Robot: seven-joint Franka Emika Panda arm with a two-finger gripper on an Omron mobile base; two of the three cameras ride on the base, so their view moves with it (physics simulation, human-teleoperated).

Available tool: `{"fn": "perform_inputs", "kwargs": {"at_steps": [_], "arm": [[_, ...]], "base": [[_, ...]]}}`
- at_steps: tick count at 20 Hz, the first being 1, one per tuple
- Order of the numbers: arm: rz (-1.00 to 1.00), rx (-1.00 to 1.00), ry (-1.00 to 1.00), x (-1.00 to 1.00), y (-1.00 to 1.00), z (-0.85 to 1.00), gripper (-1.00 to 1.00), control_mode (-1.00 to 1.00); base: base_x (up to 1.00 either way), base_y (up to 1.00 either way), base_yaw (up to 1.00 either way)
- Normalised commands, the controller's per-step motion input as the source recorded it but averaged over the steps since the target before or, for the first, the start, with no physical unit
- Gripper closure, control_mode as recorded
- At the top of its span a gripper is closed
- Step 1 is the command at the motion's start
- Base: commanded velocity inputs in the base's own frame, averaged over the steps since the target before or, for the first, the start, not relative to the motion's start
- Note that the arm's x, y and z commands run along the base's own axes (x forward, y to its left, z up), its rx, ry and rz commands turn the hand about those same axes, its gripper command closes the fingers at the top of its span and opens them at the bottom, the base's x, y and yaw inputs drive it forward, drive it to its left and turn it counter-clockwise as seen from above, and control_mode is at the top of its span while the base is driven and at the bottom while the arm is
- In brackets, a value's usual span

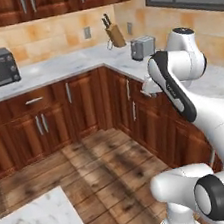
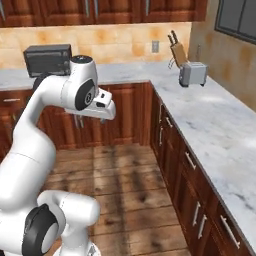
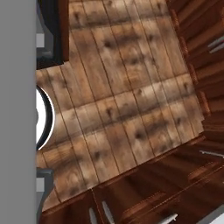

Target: Retrieve the fish from the fridge and place it on the saucepan with marinade on the stove.

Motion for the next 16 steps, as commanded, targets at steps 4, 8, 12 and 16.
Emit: {"fn": "perform_inputs", "kwargs": {"at_steps": [4, 8, 12, 16], "arm": [[0.0, 0.0, 0.0, 0.0, 0.0, 0.0, -1.0, 1.0], [0.0, 0.0, 0.0, 0.0, 0.0, 0.0, -1.0, 1.0], [0.0, 0.0, 0.0, 0.0, 0.0, 0.0, -1.0, 1.0], [0.0, 0.0, 0.0, 0.0, 0.0, 0.0, -1.0, 1.0]], "base": [[0.29, 0.06, 0.44], [0.49, -0.27, 0.36], [0.63, -0.42, 0.36], [0.68, -0.33, 0.38]]}}
